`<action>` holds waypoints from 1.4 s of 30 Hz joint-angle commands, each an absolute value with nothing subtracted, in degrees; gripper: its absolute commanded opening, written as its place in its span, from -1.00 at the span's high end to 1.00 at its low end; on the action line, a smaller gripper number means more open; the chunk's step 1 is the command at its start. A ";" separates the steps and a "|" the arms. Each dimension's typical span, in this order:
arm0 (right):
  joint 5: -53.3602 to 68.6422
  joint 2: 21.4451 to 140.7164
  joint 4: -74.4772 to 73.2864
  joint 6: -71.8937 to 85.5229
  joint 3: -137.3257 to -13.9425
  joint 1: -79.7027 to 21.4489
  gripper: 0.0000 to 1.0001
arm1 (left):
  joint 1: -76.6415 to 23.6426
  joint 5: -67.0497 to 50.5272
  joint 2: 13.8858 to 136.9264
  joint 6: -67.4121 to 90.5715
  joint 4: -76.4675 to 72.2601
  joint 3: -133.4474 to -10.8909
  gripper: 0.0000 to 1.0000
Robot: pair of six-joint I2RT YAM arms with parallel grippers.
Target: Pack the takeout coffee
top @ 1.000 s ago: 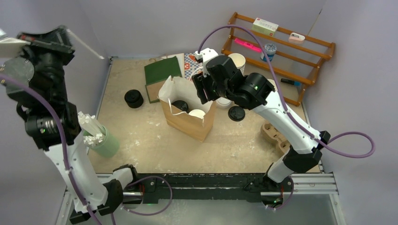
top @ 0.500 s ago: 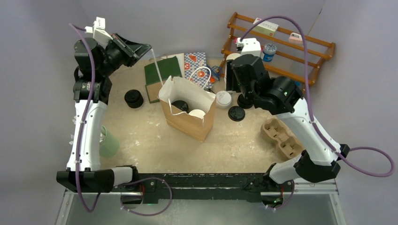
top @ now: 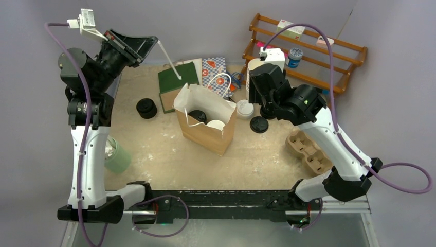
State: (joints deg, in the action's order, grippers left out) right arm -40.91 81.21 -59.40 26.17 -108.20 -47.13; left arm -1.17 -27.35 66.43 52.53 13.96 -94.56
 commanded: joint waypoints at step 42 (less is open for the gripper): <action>-39.70 79.70 -56.56 26.36 -105.76 -45.44 -0.22 | -26.10 41.62 70.93 45.35 67.95 -103.34 -0.46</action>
